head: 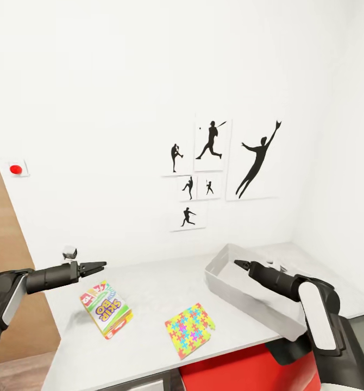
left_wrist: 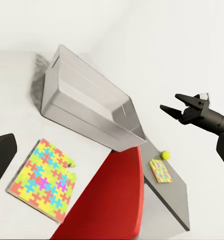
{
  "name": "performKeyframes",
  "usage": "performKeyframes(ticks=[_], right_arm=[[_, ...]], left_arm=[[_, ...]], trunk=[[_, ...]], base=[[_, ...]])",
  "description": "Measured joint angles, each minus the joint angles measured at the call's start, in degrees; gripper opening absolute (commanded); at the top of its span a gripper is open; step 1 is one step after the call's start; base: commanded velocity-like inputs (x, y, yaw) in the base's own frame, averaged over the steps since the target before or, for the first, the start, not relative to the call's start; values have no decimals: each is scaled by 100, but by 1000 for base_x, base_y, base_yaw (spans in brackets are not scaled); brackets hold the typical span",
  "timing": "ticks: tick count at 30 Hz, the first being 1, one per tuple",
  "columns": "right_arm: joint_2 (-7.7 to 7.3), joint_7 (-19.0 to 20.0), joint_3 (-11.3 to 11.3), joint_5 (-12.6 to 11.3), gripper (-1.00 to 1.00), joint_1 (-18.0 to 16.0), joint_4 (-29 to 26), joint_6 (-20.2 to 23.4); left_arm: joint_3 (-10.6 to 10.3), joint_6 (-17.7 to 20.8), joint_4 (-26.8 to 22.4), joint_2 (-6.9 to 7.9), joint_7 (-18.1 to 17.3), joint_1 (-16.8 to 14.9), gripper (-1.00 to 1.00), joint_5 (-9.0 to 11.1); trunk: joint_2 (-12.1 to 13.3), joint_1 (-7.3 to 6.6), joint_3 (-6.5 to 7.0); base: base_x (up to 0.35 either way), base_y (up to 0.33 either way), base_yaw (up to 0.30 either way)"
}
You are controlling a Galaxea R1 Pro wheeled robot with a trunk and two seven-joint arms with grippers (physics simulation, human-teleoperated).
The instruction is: Put all the toys in the child's room - the three board games (two on the bed and one on the table), the two jigsaw puzzles on the table, and the tennis ball on the table - inside the toy box on the table in the child's room.
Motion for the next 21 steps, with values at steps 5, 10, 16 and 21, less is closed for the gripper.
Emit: performKeyframes(ticks=[5,10,16,21], right_arm=[[5,0,-1,-1,100,0,1,0],[10,-10,3,0,100,0,1,1],[10,-7,1,0,100,0,1,0],[7,0,-1,0,100,-1,0,1]], left_arm=[[0,0,0,0,0,0,100,2],[-3,0,-4,1,1,0,100,8],[-4,-2,-7,1,1,1,100,12],[-4,-7,-7,1,1,1,100,13]], trunk=[[0,0,0],[0,0,0],[0,0,0],[0,0,0]], base=[[0,247,0],[0,164,0],[0,46,0],[0,11,0]])
